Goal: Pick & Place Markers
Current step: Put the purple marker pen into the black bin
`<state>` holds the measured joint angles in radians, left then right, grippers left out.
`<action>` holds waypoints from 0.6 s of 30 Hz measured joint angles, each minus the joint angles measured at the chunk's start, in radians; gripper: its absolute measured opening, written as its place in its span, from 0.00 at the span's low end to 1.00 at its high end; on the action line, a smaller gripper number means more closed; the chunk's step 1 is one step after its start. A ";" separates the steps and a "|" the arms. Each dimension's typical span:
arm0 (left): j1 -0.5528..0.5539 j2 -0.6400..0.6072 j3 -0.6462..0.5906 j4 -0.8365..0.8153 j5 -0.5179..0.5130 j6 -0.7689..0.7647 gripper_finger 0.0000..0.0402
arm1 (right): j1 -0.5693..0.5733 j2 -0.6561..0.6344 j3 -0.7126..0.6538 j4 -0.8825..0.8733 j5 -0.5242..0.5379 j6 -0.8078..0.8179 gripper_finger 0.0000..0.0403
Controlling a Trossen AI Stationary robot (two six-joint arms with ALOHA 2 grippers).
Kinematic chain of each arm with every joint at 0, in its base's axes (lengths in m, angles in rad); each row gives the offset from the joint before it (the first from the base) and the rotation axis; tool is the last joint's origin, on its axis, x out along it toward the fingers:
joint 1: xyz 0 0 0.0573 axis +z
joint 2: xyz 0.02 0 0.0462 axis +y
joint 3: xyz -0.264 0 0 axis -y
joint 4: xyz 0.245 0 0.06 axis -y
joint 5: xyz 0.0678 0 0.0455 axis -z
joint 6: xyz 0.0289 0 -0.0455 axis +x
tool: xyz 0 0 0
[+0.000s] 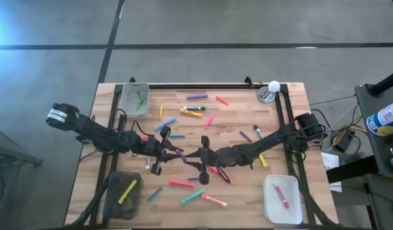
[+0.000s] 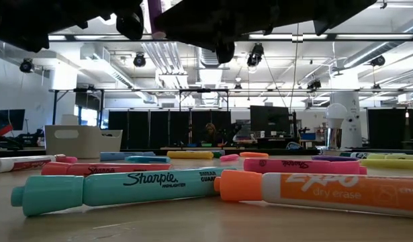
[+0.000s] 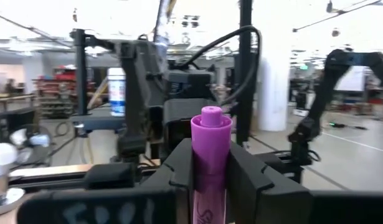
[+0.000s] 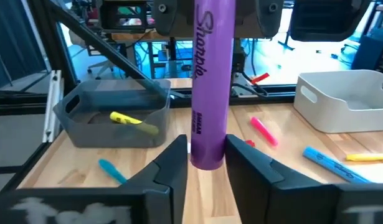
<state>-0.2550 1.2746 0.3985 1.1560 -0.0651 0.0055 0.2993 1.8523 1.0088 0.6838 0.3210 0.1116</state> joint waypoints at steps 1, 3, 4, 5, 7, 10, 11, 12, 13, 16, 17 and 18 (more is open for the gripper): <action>0.000 -0.002 0.000 -0.002 -0.010 0.000 0.14 | 0.000 0.000 0.000 0.000 0.001 0.000 0.28; 0.000 -0.010 0.000 -0.008 -0.029 0.002 0.14 | 0.000 0.000 0.000 0.000 0.020 0.000 0.32; 0.000 -0.018 0.000 -0.016 -0.041 0.002 0.14 | 0.000 0.000 0.000 0.000 0.034 -0.001 0.34; 0.000 -0.029 0.002 -0.032 -0.054 0.004 0.14 | 0.001 0.000 0.000 0.000 0.047 -0.002 0.35; 0.001 -0.064 0.014 -0.097 -0.079 0.007 0.14 | 0.000 0.000 0.001 -0.011 0.059 -0.002 0.38; 0.001 -0.143 0.048 -0.287 -0.134 0.014 0.14 | 0.000 0.000 0.001 -0.048 0.074 -0.006 0.42; 0.002 -0.173 0.065 -0.369 -0.160 0.013 0.14 | 0.001 0.000 0.001 -0.060 0.071 -0.011 0.43; 0.002 -0.201 0.084 -0.457 -0.185 0.006 0.14 | 0.002 0.000 0.001 -0.068 0.070 -0.013 0.44; 0.002 -0.225 0.103 -0.539 -0.213 -0.004 0.14 | 0.003 0.000 0.001 -0.073 0.069 -0.014 0.44; 0.002 -0.292 0.178 -0.834 -0.256 -0.078 0.14 | 0.003 0.000 0.000 -0.086 0.068 -0.013 0.45; 0.002 -0.309 0.210 -0.948 -0.256 -0.113 0.14 | 0.002 0.000 -0.002 -0.091 0.068 -0.014 0.44; 0.001 -0.321 0.243 -1.073 -0.256 -0.153 0.14 | 0.002 0.000 -0.003 -0.102 0.068 -0.015 0.44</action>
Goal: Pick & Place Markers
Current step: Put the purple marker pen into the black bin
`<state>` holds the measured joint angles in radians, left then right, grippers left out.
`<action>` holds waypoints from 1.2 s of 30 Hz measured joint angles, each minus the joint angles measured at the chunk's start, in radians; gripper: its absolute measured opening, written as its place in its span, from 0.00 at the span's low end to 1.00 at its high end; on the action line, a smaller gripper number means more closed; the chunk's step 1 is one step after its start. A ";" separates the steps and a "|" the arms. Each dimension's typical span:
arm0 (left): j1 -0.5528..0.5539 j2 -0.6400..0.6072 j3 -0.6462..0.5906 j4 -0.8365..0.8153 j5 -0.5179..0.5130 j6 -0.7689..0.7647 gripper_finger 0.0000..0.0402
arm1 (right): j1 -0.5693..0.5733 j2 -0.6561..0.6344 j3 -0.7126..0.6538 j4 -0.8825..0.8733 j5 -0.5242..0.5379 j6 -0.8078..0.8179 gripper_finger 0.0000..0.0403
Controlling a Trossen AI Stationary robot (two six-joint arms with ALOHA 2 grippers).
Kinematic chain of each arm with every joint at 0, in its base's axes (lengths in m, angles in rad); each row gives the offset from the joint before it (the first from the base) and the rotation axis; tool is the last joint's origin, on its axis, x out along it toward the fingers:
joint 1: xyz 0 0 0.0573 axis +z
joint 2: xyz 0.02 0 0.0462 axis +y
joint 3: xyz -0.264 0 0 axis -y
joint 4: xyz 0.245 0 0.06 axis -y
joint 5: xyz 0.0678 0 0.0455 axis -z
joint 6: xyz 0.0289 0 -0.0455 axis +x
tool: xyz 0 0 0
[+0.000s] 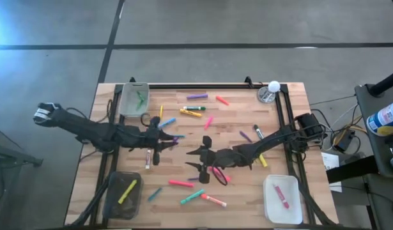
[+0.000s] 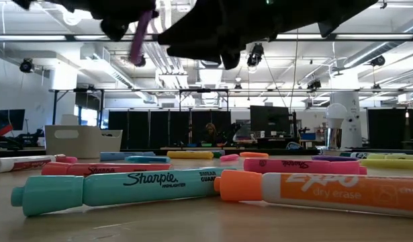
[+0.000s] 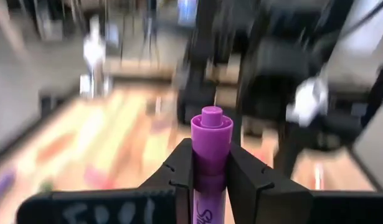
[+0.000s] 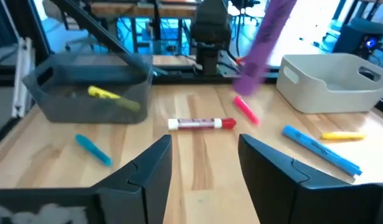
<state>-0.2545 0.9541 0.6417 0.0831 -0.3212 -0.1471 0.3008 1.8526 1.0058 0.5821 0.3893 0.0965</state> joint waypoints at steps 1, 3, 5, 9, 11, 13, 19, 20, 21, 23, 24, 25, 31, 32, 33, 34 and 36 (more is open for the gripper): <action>-0.002 -0.009 0.035 -0.126 0.001 -0.044 0.14 | 0.000 0.000 0.000 -0.007 0.000 -0.001 0.44; -0.013 -0.013 0.097 -0.368 0.001 -0.124 0.14 | 0.000 0.000 -0.004 -0.011 0.000 0.000 0.42; -0.030 -0.010 0.140 -0.573 0.002 -0.208 0.14 | 0.000 0.000 -0.006 -0.011 0.000 -0.002 0.41; -0.080 0.004 0.165 -0.849 0.005 -0.403 0.14 | -0.003 0.000 -0.006 -0.010 0.000 -0.007 0.38; -0.105 0.009 0.156 -0.943 0.015 -0.506 0.14 | -0.005 0.000 -0.006 -0.010 0.001 -0.012 0.36; -0.122 0.018 0.147 -1.056 0.020 -0.629 0.15 | -0.006 0.000 -0.007 -0.010 0.001 -0.012 0.34; -0.163 0.024 0.121 -1.178 0.077 -0.863 0.15 | -0.006 0.000 -0.007 -0.010 0.002 -0.012 0.30; -0.170 0.024 0.121 -1.176 0.091 -0.874 0.14 | -0.006 0.000 -0.007 -0.010 0.002 -0.012 0.30; -0.177 0.024 0.124 -1.178 0.102 -0.881 0.14 | -0.006 0.000 -0.007 -0.010 0.002 -0.012 0.29; -0.194 0.024 0.133 -1.180 0.106 -0.900 0.14 | -0.006 0.000 -0.007 -0.010 0.002 -0.012 0.28; -0.204 0.024 0.140 -1.180 0.108 -0.913 0.14 | -0.007 0.000 -0.007 -0.010 0.002 -0.012 0.28; -0.215 0.024 0.149 -1.179 0.115 -0.926 0.14 | -0.006 0.000 -0.007 -0.010 0.002 -0.012 0.27; -0.347 0.064 0.207 -1.170 0.199 -1.048 0.14 | -0.007 0.000 -0.007 -0.010 0.002 -0.012 0.25; -0.379 0.079 0.219 -1.164 0.216 -1.072 0.14 | -0.007 0.000 -0.007 -0.009 0.002 -0.012 0.24; -0.413 0.097 0.233 -1.155 0.229 -1.099 0.14 | -0.007 0.000 -0.007 -0.010 0.002 -0.012 0.24; -0.446 0.116 0.248 -1.152 0.235 -1.127 0.14 | -0.007 0.000 -0.007 -0.010 0.002 -0.012 0.24; -0.515 0.162 0.275 -1.156 0.235 -1.185 0.14 | -0.007 0.000 -0.007 -0.009 0.002 -0.012 0.23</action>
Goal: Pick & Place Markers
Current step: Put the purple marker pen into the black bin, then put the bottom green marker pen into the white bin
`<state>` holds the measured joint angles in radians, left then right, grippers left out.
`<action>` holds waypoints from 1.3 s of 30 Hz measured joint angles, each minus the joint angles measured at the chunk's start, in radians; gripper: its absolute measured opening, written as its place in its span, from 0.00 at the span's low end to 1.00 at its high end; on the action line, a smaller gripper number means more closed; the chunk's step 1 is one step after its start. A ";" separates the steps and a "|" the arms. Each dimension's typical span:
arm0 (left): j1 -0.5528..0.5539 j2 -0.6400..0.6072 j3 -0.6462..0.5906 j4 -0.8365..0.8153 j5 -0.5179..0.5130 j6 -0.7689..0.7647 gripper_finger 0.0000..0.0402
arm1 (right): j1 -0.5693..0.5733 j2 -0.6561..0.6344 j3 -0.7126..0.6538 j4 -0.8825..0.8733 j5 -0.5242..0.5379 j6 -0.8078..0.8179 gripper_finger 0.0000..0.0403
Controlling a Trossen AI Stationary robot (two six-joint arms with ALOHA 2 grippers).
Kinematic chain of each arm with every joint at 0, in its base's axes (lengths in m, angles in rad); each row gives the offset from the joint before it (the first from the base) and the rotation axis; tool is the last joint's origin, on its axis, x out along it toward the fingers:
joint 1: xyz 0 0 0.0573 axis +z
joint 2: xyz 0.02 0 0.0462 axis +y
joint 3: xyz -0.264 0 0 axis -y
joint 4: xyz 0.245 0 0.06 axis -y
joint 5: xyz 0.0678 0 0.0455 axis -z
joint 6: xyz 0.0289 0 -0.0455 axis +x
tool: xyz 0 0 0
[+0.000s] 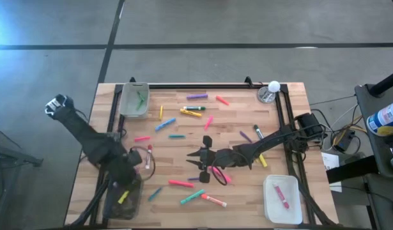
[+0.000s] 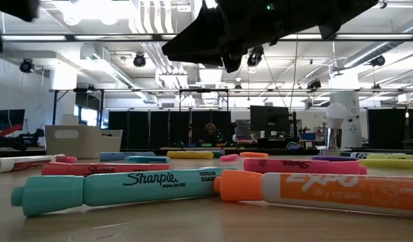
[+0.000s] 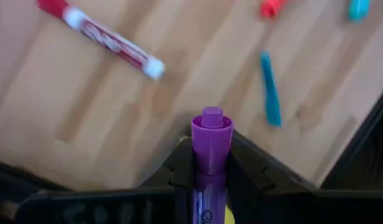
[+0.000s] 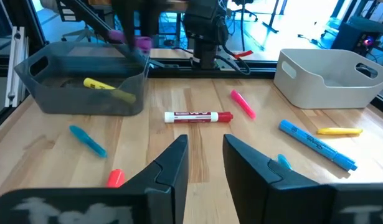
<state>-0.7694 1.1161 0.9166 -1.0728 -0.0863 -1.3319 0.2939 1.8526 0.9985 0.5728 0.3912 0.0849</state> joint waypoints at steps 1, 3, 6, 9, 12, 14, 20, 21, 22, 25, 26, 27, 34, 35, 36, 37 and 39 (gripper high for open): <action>-0.034 0.025 0.011 0.002 0.001 -0.031 0.14 | 0.000 0.000 0.000 0.000 0.000 0.000 0.22; -0.098 0.072 0.023 0.002 0.001 -0.100 0.14 | 0.000 0.000 0.000 0.000 0.000 0.000 0.21; -0.174 0.142 0.026 0.007 0.001 -0.216 0.14 | 0.000 0.000 0.000 0.000 0.000 0.000 0.20; -0.226 0.208 0.026 0.009 0.001 -0.290 0.15 | 0.000 0.000 0.000 0.000 0.000 0.000 0.18; -0.250 0.266 0.025 0.011 0.002 -0.340 0.15 | 0.000 0.000 0.000 0.000 0.000 -0.005 0.17; -0.253 0.292 0.025 0.010 0.014 -0.350 0.15 | 0.000 0.000 0.000 -0.001 0.000 -0.006 0.16; -0.253 0.333 0.024 0.016 0.045 -0.352 0.16 | 0.000 0.000 0.000 -0.003 0.000 -0.010 0.17; -0.253 0.335 0.025 0.017 0.045 -0.350 0.17 | 0.000 0.000 0.000 -0.008 0.000 -0.010 0.17; -0.253 0.335 0.025 0.017 0.046 -0.351 0.18 | 0.000 0.000 0.000 -0.013 0.000 -0.010 0.17; -0.253 0.334 0.025 0.018 0.047 -0.369 0.23 | 0.000 0.001 0.000 -0.017 0.000 -0.018 0.17; -0.253 0.334 0.025 0.018 0.047 -0.376 0.24 | 0.000 0.001 0.000 -0.017 0.000 -0.019 0.17; -0.253 0.334 0.025 0.018 0.047 -0.382 0.26 | 0.000 0.001 0.000 -0.017 0.000 -0.019 0.17; -0.252 0.334 0.025 0.017 0.050 -0.394 0.33 | -0.002 0.001 0.000 -0.017 0.000 -0.037 0.16; -0.252 0.334 0.025 0.017 0.058 -0.390 0.34 | -0.002 0.001 0.000 -0.017 0.000 -0.037 0.16; -0.252 0.334 0.027 0.014 0.074 -0.383 0.34 | -0.004 0.001 0.000 -0.017 0.000 -0.037 0.16; -0.252 0.334 0.033 0.009 0.093 -0.365 0.35 | -0.004 0.001 0.000 -0.017 0.000 -0.037 0.16; -0.252 0.334 0.060 -0.003 0.134 -0.334 0.35 | -0.007 0.001 0.000 -0.017 0.000 -0.038 0.16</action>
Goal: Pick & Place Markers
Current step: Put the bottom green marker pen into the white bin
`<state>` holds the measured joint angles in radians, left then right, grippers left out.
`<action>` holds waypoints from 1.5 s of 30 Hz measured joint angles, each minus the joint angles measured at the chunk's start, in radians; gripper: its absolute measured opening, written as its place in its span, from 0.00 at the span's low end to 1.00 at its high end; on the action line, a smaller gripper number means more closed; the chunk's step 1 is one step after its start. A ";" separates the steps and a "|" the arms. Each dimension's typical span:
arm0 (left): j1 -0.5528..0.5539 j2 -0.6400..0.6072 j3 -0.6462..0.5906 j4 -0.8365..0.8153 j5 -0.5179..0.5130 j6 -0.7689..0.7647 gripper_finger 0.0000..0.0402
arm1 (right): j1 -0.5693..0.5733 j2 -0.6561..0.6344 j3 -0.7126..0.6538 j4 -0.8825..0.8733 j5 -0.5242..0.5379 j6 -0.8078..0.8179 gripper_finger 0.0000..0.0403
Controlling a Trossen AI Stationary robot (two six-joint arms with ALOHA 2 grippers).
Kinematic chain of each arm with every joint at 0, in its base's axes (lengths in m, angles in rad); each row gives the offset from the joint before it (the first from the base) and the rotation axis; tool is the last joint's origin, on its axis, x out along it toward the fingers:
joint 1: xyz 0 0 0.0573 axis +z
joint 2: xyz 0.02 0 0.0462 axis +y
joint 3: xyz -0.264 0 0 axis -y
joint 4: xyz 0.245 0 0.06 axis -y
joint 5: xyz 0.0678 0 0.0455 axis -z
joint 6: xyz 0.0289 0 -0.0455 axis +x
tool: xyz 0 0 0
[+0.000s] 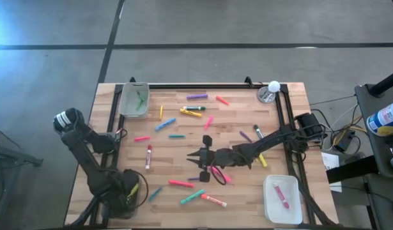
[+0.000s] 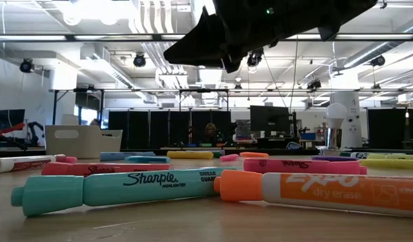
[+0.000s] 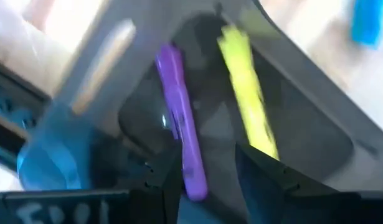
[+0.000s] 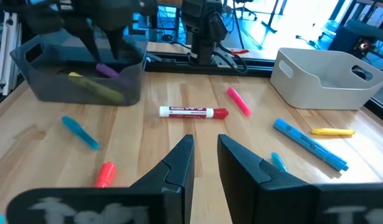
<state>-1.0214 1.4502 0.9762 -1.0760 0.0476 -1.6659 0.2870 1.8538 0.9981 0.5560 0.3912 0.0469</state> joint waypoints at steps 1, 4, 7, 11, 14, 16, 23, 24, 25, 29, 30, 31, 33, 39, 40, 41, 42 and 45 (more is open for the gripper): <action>0.000 0.000 0.019 -0.017 0.005 0.011 0.35 | -0.001 0.000 0.000 0.000 0.000 -0.002 0.16; -0.001 -0.001 0.087 -0.119 -0.001 0.030 0.35 | -0.002 0.000 0.000 0.000 0.000 -0.003 0.16; 0.003 -0.002 0.163 -0.196 -0.065 0.089 0.33 | -0.002 0.000 0.000 0.000 0.000 -0.003 0.16; 0.043 -0.002 0.231 -0.214 -0.207 0.244 0.30 | -0.002 0.000 0.000 0.000 0.000 -0.008 0.16; 0.098 -0.007 0.238 -0.189 -0.312 0.391 0.25 | -0.002 0.000 0.000 0.000 0.000 -0.009 0.15; 0.152 -0.015 0.221 -0.130 -0.352 0.515 0.20 | -0.002 0.000 0.000 0.000 0.000 -0.017 0.15; 0.380 -0.056 0.071 0.323 -0.363 1.102 0.03 | -0.003 0.000 0.000 -0.003 -0.001 -0.025 0.16; 0.411 -0.064 0.038 0.413 -0.361 1.189 0.01 | -0.003 0.000 0.000 -0.008 -0.001 -0.026 0.16; 0.439 -0.070 0.005 0.506 -0.354 1.271 0.01 | -0.003 0.000 0.000 -0.016 -0.001 -0.029 0.16; 0.522 -0.093 -0.151 0.915 -0.268 1.528 0.01 | -0.003 0.000 0.000 -0.030 -0.002 -0.033 0.16; 0.533 -0.097 -0.200 1.030 -0.241 1.586 0.01 | -0.002 0.000 0.000 -0.029 -0.001 -0.033 0.16; 0.542 -0.100 -0.250 1.154 -0.220 1.638 0.00 | -0.002 0.000 0.000 -0.029 -0.001 -0.038 0.16; 0.562 -0.102 -0.352 1.387 -0.187 1.715 0.00 | -0.002 0.000 0.000 -0.030 -0.001 -0.051 0.16; 0.654 -0.104 -0.627 1.923 -0.113 1.751 0.00 | -0.001 -0.042 0.000 -0.104 -0.001 -0.049 0.16; 0.674 -0.107 -0.663 1.972 -0.112 1.744 0.00 | -0.001 -0.053 0.000 -0.128 -0.001 -0.043 0.16; 0.694 -0.109 -0.696 2.012 -0.112 1.739 0.00 | -0.001 -0.068 0.000 -0.165 -0.001 -0.032 0.16; 0.714 -0.109 -0.721 2.046 -0.112 1.728 0.00 | 0.000 -0.083 0.000 -0.206 -0.001 -0.014 0.16; 0.773 -0.111 -0.789 2.131 -0.116 1.690 0.00 | 0.004 -0.137 0.000 -0.355 -0.001 0.038 0.16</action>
<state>-0.2481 1.3388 0.1872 1.0552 -0.0688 0.0244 0.2907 1.7170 0.9984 0.2013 0.3900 0.0845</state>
